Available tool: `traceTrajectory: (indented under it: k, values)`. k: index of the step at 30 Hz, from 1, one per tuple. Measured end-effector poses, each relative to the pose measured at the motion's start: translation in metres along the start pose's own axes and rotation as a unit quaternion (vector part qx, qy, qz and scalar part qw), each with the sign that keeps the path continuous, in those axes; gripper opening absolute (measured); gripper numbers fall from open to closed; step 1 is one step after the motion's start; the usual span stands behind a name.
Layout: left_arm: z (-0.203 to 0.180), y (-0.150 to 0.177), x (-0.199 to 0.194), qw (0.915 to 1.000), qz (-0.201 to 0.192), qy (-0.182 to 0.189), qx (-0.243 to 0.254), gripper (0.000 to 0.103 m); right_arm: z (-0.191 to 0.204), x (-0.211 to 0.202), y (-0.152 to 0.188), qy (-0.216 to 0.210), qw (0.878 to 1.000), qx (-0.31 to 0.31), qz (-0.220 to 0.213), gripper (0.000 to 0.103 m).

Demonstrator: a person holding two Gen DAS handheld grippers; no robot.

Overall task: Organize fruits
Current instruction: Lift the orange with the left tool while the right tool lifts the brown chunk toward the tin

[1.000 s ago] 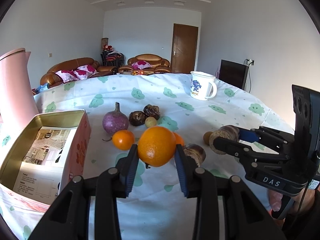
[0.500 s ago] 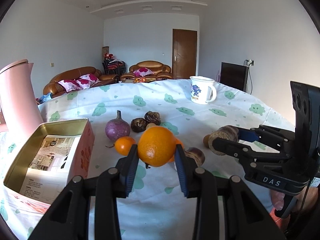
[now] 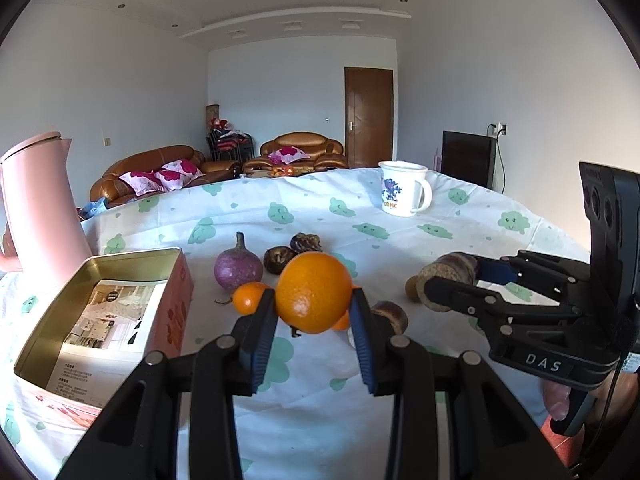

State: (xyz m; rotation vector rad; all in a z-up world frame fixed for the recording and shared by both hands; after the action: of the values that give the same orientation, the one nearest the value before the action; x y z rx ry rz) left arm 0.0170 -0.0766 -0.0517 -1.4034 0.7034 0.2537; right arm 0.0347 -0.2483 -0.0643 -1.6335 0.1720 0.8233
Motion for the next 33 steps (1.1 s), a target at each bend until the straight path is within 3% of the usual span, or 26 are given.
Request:
traceTrajectory:
  k: [33]
  values:
    - [-0.002,0.001,-0.017,0.9987,-0.046,-0.021,0.007,0.038,0.004,-0.011,0.004,-0.002,0.999,-0.015,-0.036,0.041]
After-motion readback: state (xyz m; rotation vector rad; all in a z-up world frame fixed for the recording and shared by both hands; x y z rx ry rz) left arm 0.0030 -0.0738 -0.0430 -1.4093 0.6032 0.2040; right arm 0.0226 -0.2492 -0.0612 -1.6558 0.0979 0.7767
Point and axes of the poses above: each gripper's, at about its wrist camera, not at the fingertips, and x roughly the way its jaws point, z to its left, y to its underside, the point moved 1 cm from there along x, roughly the way its jaws point, and after that the axes turned 11 degrees about z, right-handed, at the moved point
